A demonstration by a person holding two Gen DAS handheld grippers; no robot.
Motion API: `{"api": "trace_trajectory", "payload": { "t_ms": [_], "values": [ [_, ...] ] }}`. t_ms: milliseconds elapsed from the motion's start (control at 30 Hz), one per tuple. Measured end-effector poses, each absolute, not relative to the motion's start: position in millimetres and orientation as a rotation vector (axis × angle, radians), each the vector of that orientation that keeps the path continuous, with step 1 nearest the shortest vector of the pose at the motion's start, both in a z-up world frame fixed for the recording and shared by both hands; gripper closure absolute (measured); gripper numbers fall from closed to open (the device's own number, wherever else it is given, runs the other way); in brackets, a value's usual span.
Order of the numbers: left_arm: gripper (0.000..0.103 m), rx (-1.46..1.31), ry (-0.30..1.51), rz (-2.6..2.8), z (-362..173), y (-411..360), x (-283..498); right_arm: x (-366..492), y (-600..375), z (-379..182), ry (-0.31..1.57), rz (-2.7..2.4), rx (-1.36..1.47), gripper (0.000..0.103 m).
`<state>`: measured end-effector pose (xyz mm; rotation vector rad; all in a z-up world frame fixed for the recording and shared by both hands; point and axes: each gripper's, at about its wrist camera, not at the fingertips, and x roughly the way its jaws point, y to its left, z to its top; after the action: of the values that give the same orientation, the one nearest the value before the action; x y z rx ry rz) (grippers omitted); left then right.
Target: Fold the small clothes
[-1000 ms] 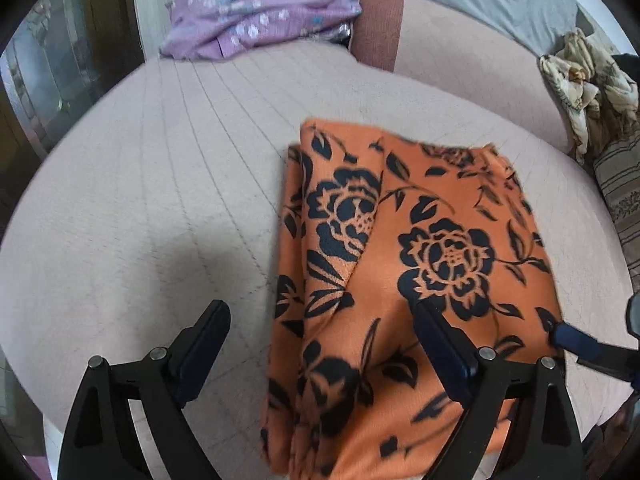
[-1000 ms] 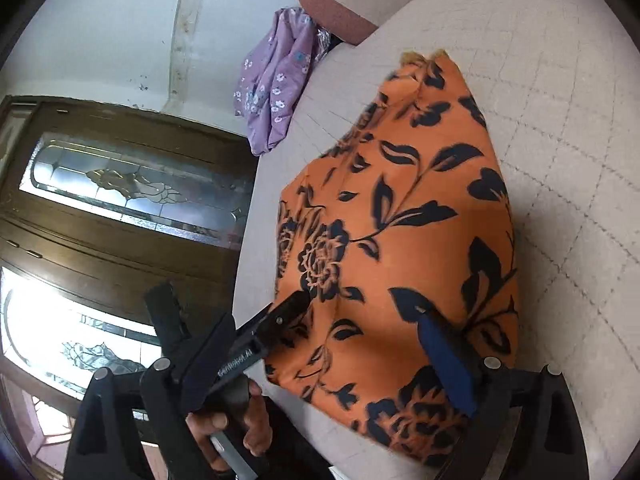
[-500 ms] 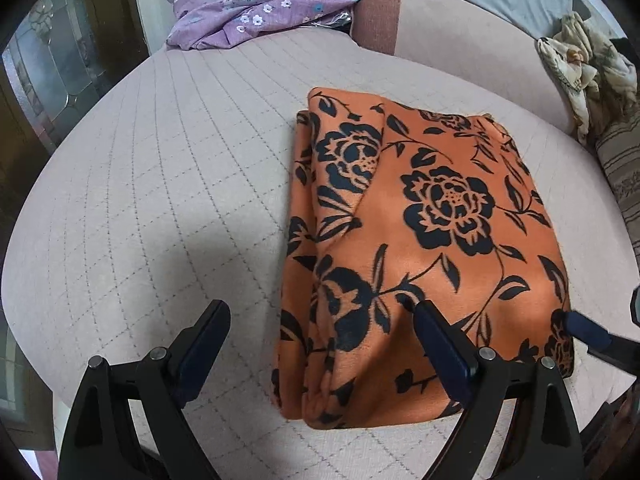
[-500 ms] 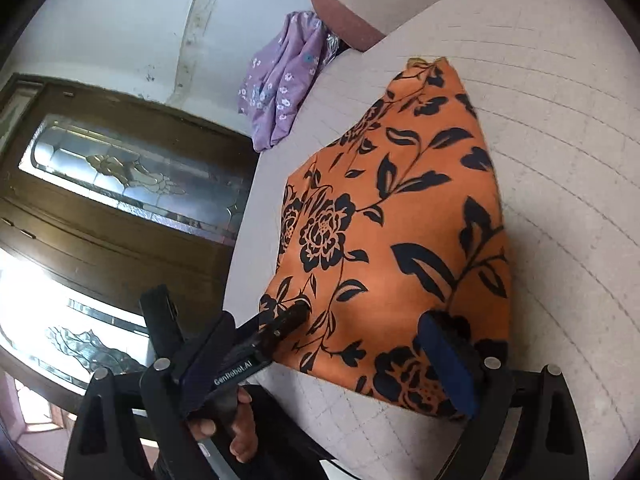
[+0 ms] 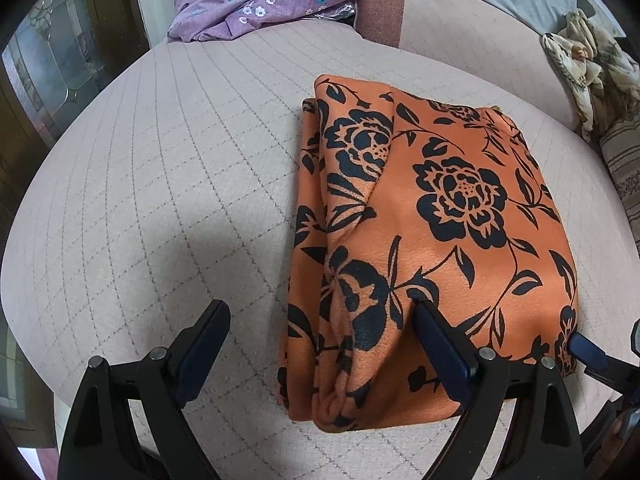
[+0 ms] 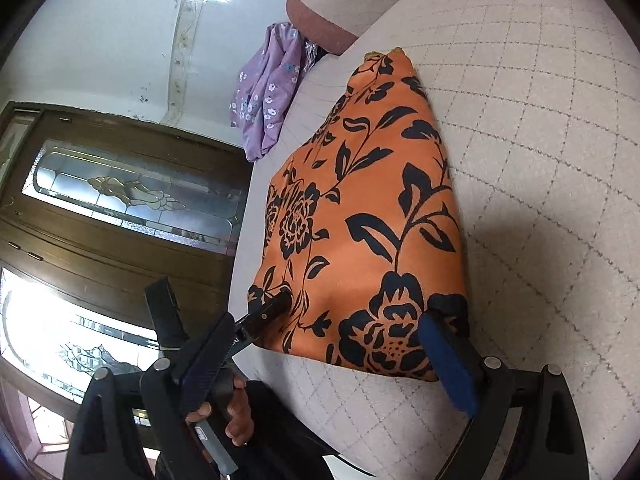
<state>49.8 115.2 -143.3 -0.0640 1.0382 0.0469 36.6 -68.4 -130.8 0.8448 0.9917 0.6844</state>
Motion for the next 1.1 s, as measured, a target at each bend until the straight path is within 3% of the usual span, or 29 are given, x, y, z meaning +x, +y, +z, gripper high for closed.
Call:
{"api": "trace_trajectory", "payload": {
  "t_ms": [300,400,600,867,1100],
  "values": [
    [0.009,-0.117,0.949,0.000,-122.3,119.0,29.4,31.6,-66.7,-129.5,0.994,0.683,0.814,0.008],
    [0.009,-0.021,1.089,0.014,-160.8,111.6,37.9,30.8,-65.0,-129.3,0.993,0.679,0.801,0.008],
    [0.009,-0.191,0.969,-0.059,-127.0,142.3,38.9,32.7,-75.9,-107.6,0.967,0.662,0.728,0.008],
    [0.009,-0.436,1.032,-0.203,-142.1,203.5,90.8,100.5,-104.4,-105.6,0.977,0.576,0.735,0.008],
    [0.012,-0.415,1.041,-0.251,-155.4,194.8,97.1,142.0,-73.1,-140.9,1.093,0.583,0.736,0.008]
  ]
}}
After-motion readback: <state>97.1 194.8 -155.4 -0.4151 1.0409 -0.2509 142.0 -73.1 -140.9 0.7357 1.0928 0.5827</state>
